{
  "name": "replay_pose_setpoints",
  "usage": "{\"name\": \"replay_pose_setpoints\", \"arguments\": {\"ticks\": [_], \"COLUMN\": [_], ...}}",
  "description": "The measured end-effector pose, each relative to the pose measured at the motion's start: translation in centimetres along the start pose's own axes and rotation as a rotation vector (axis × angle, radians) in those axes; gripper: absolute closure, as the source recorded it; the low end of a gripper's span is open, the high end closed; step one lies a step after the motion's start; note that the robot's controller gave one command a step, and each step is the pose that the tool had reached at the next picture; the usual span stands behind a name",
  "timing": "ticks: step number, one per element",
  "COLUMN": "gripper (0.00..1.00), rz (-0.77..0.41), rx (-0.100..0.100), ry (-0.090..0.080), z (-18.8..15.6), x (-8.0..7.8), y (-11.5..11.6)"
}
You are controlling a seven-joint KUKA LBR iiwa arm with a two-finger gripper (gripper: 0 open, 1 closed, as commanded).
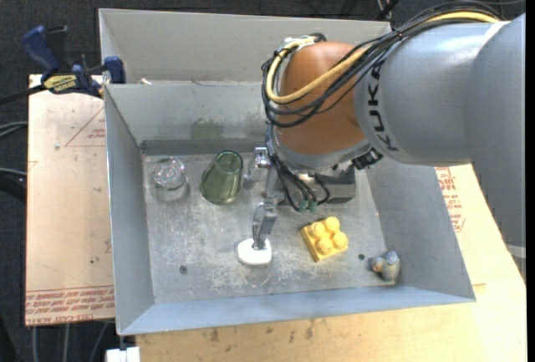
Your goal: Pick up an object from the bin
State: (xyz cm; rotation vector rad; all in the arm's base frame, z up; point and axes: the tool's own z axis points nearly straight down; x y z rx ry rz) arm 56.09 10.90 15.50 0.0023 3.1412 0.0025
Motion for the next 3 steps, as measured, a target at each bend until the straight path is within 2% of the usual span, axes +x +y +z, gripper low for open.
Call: {"name": "replay_pose_setpoints", "arguments": {"ticks": [1, 2, 3], "gripper": [1.0, 1.0, 1.0], "rz": [-0.481, -0.481, -0.788], "rx": [-0.001, -0.001, 0.002], "ry": [-0.006, -0.006, -0.006], "z": [8.3, 8.3, -4.6], "x": [6.2, 6.2, 5.5], "y": [-2.2, -2.2, -3.8]}}
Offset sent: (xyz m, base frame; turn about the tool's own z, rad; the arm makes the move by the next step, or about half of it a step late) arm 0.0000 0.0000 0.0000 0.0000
